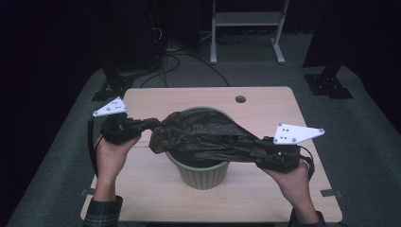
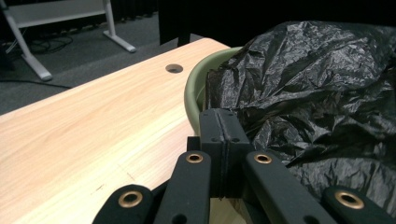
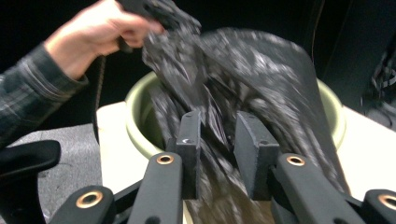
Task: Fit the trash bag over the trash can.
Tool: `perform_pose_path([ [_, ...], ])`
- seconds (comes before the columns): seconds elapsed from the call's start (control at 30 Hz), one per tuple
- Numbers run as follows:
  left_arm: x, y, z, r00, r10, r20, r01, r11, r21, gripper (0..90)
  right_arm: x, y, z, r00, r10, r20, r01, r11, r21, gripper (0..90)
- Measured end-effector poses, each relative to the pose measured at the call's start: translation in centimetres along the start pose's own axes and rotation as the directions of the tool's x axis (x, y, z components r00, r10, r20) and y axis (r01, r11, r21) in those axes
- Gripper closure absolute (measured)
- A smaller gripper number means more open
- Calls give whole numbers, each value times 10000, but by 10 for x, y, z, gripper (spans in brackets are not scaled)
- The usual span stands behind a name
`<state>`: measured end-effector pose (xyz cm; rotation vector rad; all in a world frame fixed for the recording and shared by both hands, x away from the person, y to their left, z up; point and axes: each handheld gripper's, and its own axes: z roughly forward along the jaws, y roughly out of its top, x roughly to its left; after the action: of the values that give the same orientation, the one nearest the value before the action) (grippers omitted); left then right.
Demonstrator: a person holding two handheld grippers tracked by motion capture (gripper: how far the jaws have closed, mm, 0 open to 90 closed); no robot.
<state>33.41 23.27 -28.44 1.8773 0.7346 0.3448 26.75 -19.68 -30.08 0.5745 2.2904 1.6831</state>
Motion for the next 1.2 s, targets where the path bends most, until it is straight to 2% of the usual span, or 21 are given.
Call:
perform_pose_path([
  [0.07,-2,4,-1,9999,137,-102,-138,9999,-73,808,4,8,-6,9996,-277,60,279,9991,-313,693],
  [0.17,-9,12,-4,9992,376,-107,-379,9988,-325,744,5,17,-13,9986,-483,192,493,9972,-561,682],
  [0.27,-16,20,-7,9983,591,-21,-591,9962,-644,551,1,22,-13,9973,-521,509,544,9976,-435,666],
  [0.37,-29,32,-5,9951,984,127,-968,9910,-928,392,-7,21,-4,9969,-402,677,407,9992,-60,659],
  [0.47,-41,43,-2,9900,1375,307,-1340,9862,-969,316,-15,18,5,9944,-428,971,432,9991,-28,643],
  [0.5,-46,49,1,9864,1601,381,-1560,9833,-940,294,-17,19,6,9938,-443,1023,447,9990,-13,626],
  [0.53,-50,53,3,9842,1717,435,-1674,9819,-891,291,-19,20,8,9913,-474,1230,476,9989,10,619],
  [0.63,-61,66,18,9749,2154,564,-2119,9753,-623,274,-25,23,11,9882,-530,1434,540,9985,-37,570],
  [0.7,-65,72,30,9692,2370,668,-2345,9711,-437,266,-29,25,15,9868,-609,1502,572,9980,286,535],
  [0.8,-68,74,47,9659,2445,854,-2434,9696,-235,263,-39,24,24,9863,-595,1536,471,9955,828,650],
  [0.87,-70,73,56,9642,2483,934,-2485,9686,-96,258,-45,23,28,9859,-637,1545,487,9939,987,831],
  [0.9,-70,72,60,9632,2508,967,-2517,9678,-31,258,-48,23,30,9879,-579,1440,446,9945,943,880],
  [1.07,-69,70,70,9578,2754,824,-2782,9602,253,234,-60,34,39,9947,-223,1005,162,9980,612,898],
  [1.2,-58,71,76,9538,3002,135,-3004,9515,669,232,-64,49,50,9984,-206,522,186,9991,377,898],
])
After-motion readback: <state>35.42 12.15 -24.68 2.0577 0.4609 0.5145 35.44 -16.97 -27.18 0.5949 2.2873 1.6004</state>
